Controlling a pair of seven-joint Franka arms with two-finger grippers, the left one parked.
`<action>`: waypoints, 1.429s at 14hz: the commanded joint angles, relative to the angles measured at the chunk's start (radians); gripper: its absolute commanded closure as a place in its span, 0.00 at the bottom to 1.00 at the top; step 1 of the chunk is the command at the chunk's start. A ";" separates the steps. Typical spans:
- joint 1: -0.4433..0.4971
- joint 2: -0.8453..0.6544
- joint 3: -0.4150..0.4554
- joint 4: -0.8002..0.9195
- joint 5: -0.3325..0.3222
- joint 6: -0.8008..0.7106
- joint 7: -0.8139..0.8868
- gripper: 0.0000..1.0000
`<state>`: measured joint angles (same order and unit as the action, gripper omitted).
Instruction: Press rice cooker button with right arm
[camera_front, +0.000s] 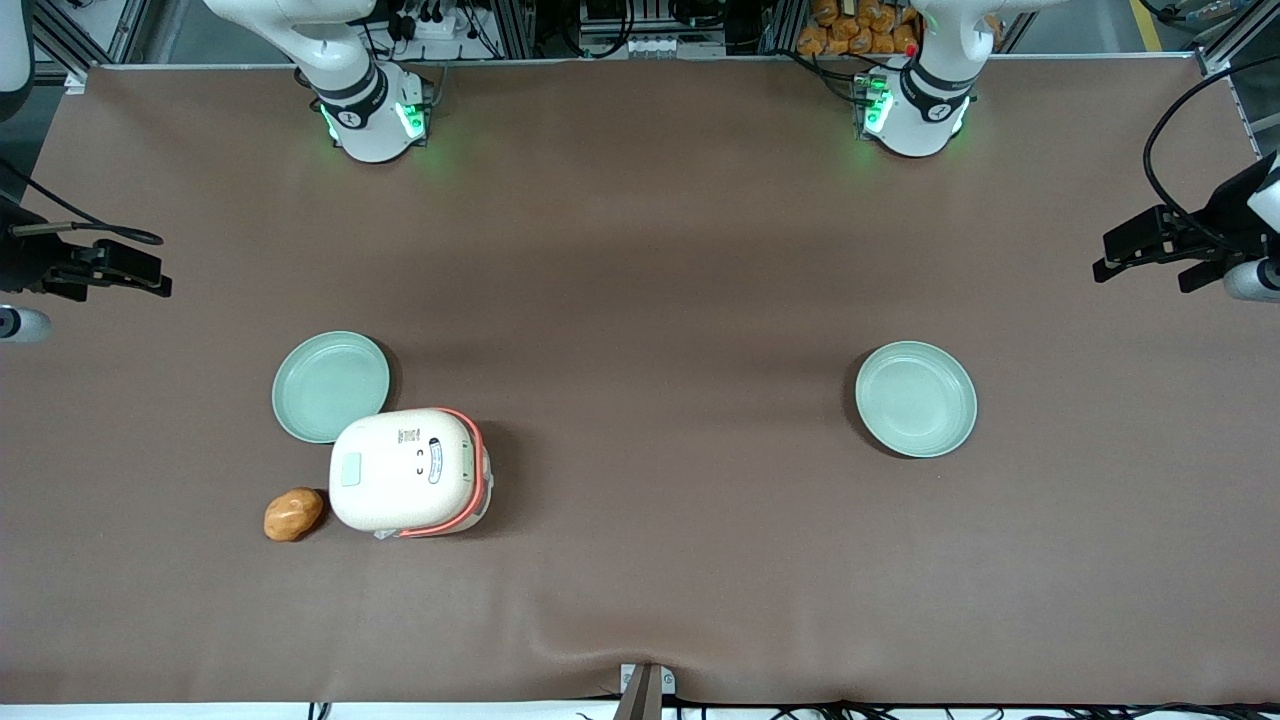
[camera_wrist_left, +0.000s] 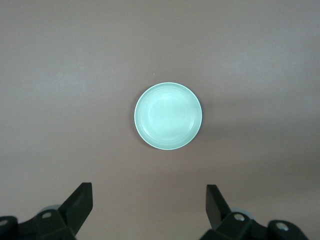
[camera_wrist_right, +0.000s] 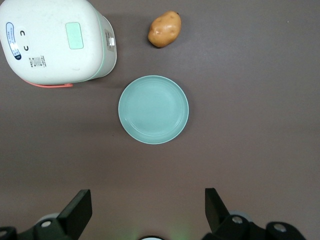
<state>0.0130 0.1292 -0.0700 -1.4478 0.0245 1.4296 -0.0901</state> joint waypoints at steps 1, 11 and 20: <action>0.012 -0.014 -0.011 0.012 0.012 -0.020 0.001 0.00; 0.012 -0.016 -0.013 0.029 0.002 -0.043 0.003 0.00; 0.012 -0.016 -0.016 0.041 -0.008 -0.060 -0.005 0.00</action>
<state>0.0144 0.1281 -0.0755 -1.4133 0.0232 1.3931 -0.0909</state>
